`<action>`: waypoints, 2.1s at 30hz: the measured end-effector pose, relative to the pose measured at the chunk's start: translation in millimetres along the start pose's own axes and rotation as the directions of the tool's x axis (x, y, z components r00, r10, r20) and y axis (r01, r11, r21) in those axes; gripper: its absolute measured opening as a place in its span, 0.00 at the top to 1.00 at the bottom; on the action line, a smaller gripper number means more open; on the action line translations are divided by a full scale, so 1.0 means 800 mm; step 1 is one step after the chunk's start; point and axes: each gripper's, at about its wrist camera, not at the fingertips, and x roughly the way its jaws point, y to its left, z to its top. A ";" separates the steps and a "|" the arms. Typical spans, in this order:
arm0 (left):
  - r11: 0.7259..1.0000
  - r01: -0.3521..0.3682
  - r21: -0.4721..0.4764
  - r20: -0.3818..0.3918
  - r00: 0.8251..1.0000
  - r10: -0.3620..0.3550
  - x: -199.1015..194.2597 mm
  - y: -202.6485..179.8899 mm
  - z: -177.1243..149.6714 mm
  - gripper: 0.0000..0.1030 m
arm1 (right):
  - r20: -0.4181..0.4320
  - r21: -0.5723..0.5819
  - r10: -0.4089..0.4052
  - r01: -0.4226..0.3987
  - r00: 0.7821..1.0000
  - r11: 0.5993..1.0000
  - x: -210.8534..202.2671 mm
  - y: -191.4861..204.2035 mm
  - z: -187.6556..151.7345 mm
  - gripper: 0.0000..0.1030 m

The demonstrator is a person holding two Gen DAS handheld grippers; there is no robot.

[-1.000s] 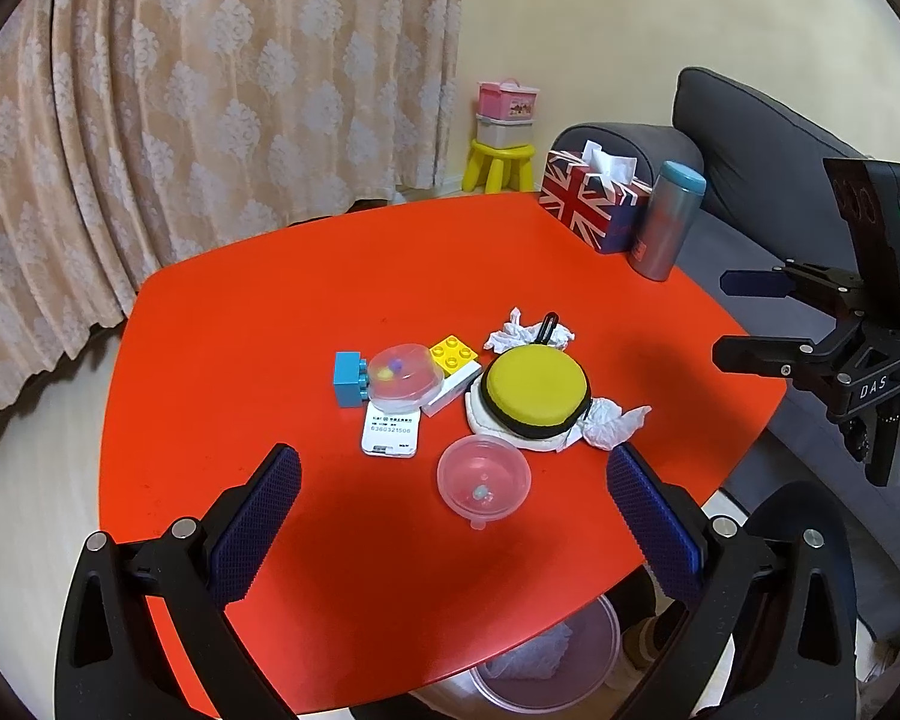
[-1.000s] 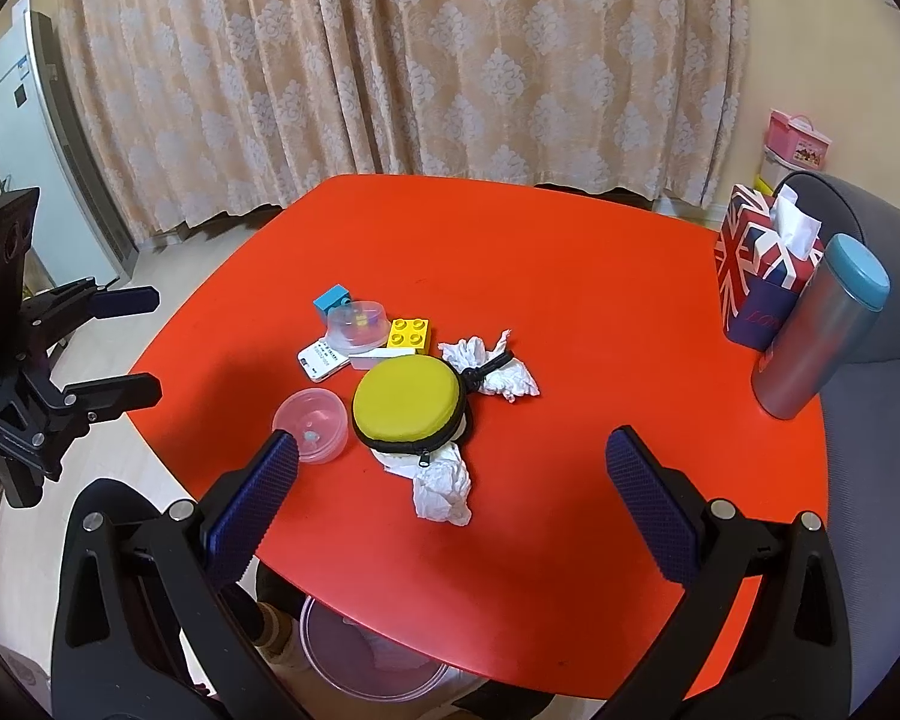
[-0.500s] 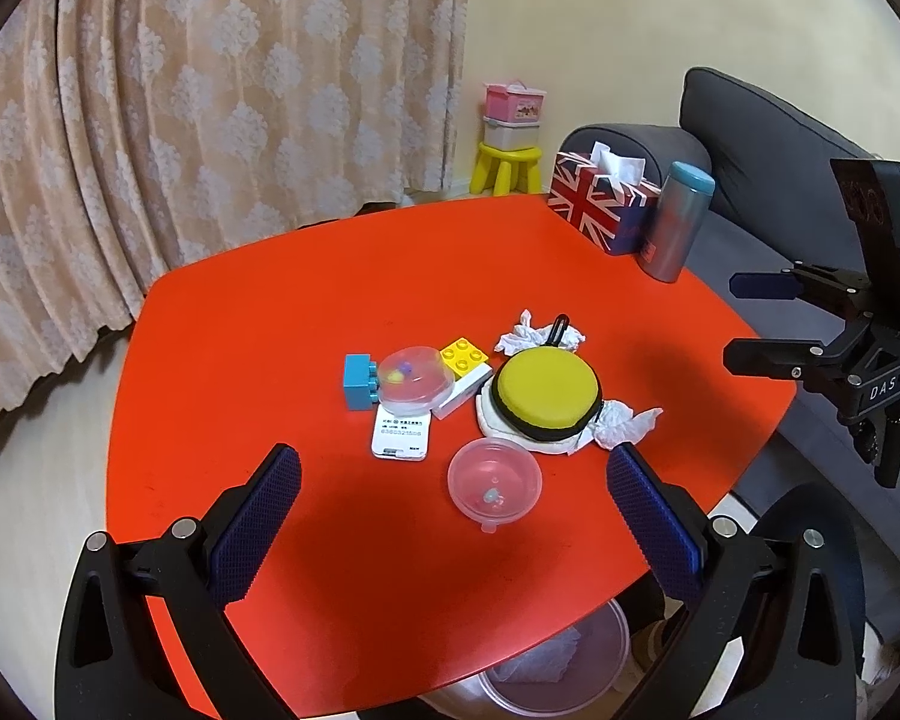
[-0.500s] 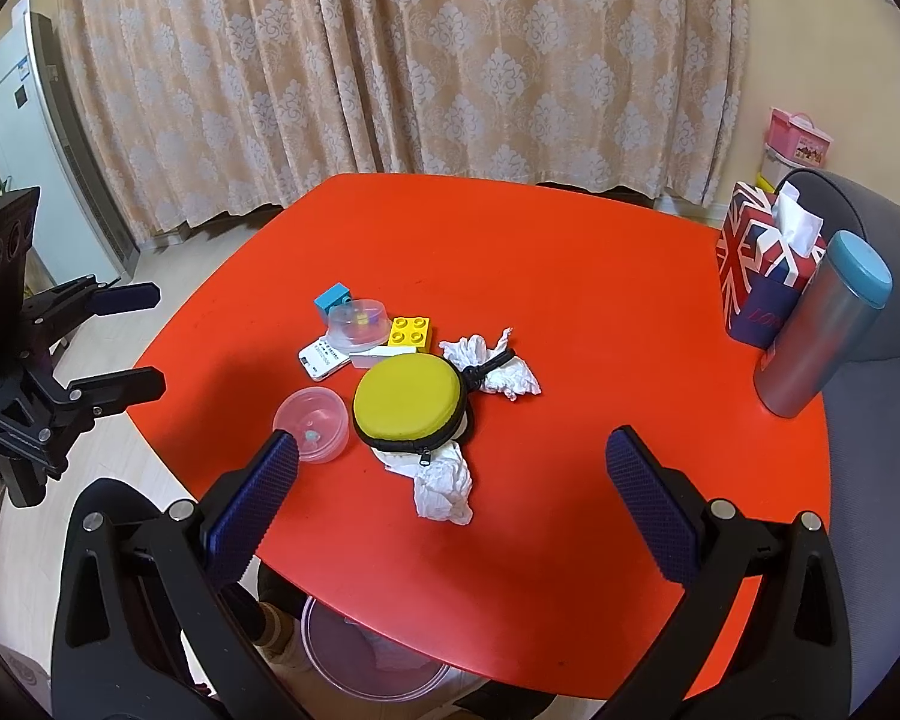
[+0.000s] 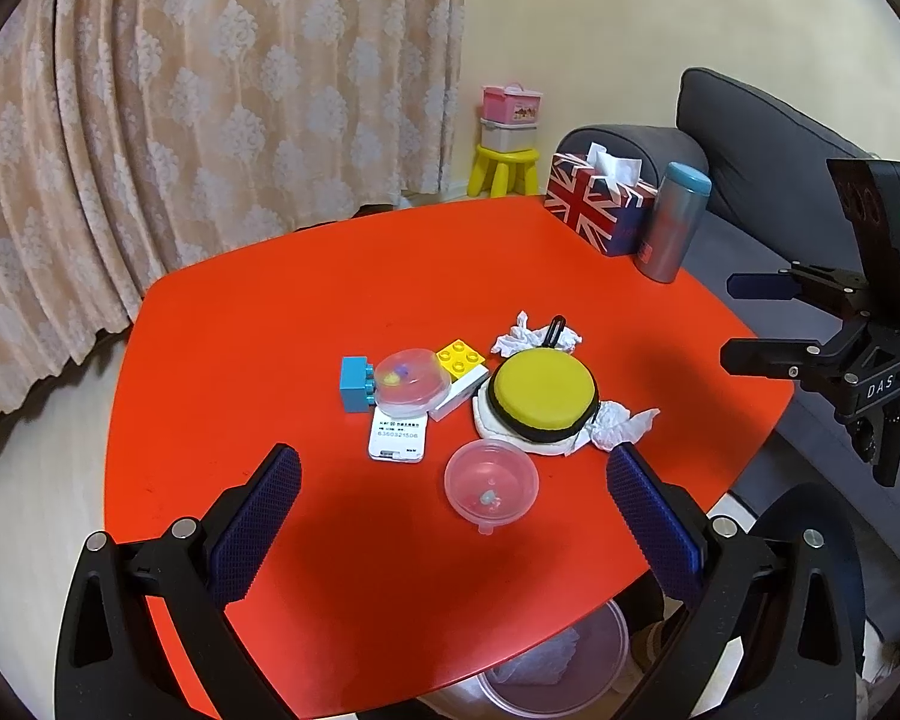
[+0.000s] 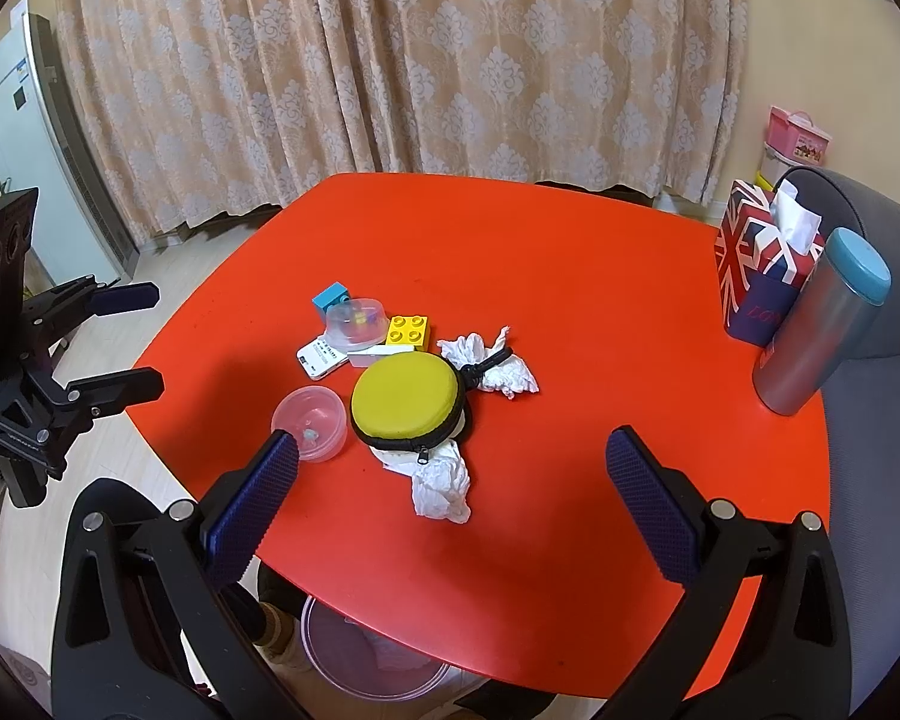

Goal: Collect trash

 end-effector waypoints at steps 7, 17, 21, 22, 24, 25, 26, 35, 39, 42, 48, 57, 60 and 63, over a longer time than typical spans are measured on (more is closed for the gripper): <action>1.000 0.006 -0.006 -0.005 1.000 -0.006 0.000 0.001 -0.001 0.05 | 0.000 0.005 -0.003 0.003 1.000 1.000 0.000 -0.001 -0.001 0.03; 1.000 0.007 -0.008 -0.005 1.000 -0.007 0.001 0.001 -0.002 0.05 | 0.001 0.008 -0.004 0.004 1.000 1.000 0.002 -0.003 -0.003 0.03; 1.000 0.008 -0.009 -0.005 1.000 -0.008 0.001 0.001 -0.002 0.05 | -0.001 0.008 0.000 0.000 1.000 1.000 0.003 -0.004 -0.003 0.03; 1.000 0.008 -0.009 -0.006 1.000 -0.008 0.001 0.001 -0.002 0.05 | -0.002 0.009 0.001 -0.001 1.000 1.000 0.003 -0.004 -0.003 0.03; 1.000 0.013 -0.012 -0.008 1.000 -0.013 0.003 0.002 -0.003 0.05 | -0.005 0.009 0.002 -0.002 1.000 1.000 0.004 -0.003 -0.003 0.03; 1.000 0.013 -0.012 -0.010 1.000 -0.013 0.005 0.002 -0.003 0.05 | -0.006 0.008 0.003 -0.003 1.000 1.000 0.005 -0.003 -0.003 0.03; 1.000 0.014 -0.011 -0.013 1.000 -0.014 0.007 0.003 -0.002 0.05 | -0.007 0.008 0.002 -0.002 1.000 1.000 0.005 -0.002 -0.003 0.03; 1.000 0.015 -0.005 -0.069 0.997 -0.015 0.046 0.005 -0.002 0.05 | -0.022 0.017 0.006 -0.006 1.000 1.000 0.012 -0.004 -0.008 0.03; 1.000 0.025 -0.004 -0.106 0.994 -0.025 0.067 0.003 -0.002 0.05 | -0.032 0.024 0.003 -0.002 0.999 1.000 0.016 -0.008 -0.011 0.03; 0.999 0.037 0.002 -0.144 0.989 -0.036 0.085 -0.001 -0.003 0.05 | -0.037 0.031 0.001 0.000 0.999 1.000 0.018 -0.012 -0.013 0.03; 0.999 0.050 0.015 -0.206 0.978 -0.046 0.117 -0.009 -0.008 0.05 | -0.045 0.040 -0.002 0.004 0.999 0.999 0.020 -0.020 -0.016 0.03; 0.998 0.047 0.038 -0.255 0.966 -0.036 0.142 -0.015 -0.020 0.06 | -0.053 0.049 0.000 0.002 0.999 0.999 0.024 -0.026 -0.019 0.03; 0.998 0.055 0.043 -0.260 0.965 -0.042 0.146 -0.017 -0.022 0.11 | -0.056 0.049 0.003 0.000 0.998 0.999 0.026 -0.026 -0.020 0.03; 0.997 0.062 0.050 -0.280 0.959 -0.046 0.154 -0.020 -0.024 0.29 | -0.060 0.050 0.007 -0.004 0.998 0.999 0.028 -0.026 -0.021 0.03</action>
